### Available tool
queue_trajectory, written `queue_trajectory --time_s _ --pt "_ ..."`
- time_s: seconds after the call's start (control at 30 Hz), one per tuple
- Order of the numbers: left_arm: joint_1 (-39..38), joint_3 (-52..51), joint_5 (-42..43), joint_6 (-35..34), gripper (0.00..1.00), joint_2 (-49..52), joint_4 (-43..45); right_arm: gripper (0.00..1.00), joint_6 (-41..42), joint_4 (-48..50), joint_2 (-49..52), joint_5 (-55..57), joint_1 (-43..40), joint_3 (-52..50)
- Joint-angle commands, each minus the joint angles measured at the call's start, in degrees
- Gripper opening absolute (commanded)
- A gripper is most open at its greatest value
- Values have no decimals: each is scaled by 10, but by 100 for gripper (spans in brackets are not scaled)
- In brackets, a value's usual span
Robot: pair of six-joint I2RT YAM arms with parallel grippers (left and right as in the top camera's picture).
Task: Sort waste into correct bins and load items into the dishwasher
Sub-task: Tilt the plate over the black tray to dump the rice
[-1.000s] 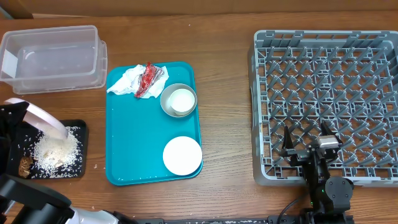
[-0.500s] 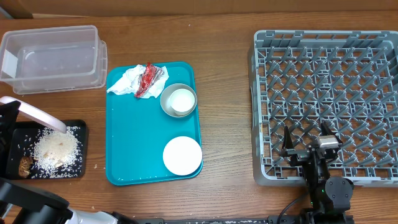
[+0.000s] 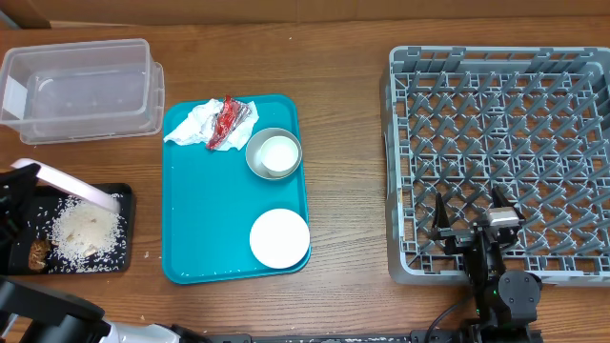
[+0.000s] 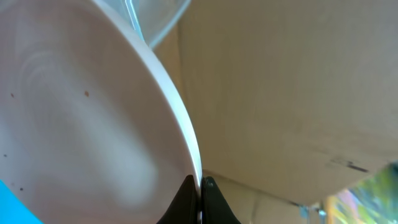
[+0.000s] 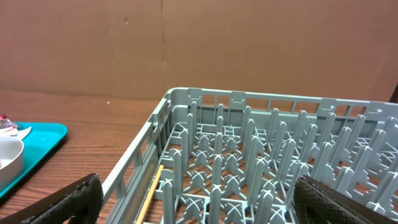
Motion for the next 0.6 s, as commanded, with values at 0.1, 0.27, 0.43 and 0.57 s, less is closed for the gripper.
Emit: queue_trajectory --time_s 0.1,0.27,0.43,0.57 --pt "-37 0 53 174 4 -17 -119 100 4 4 -7 2 2 -6" --pt "-100 0 17 172 4 -66 -119 100 4 4 -7 2 2 -6" --pt "-185 0 -68 172 4 -114 -118 100 4 4 -7 2 2 -6" --pt "-258 0 -167 138 4 -134 -110 100 4 4 -7 2 2 -6"
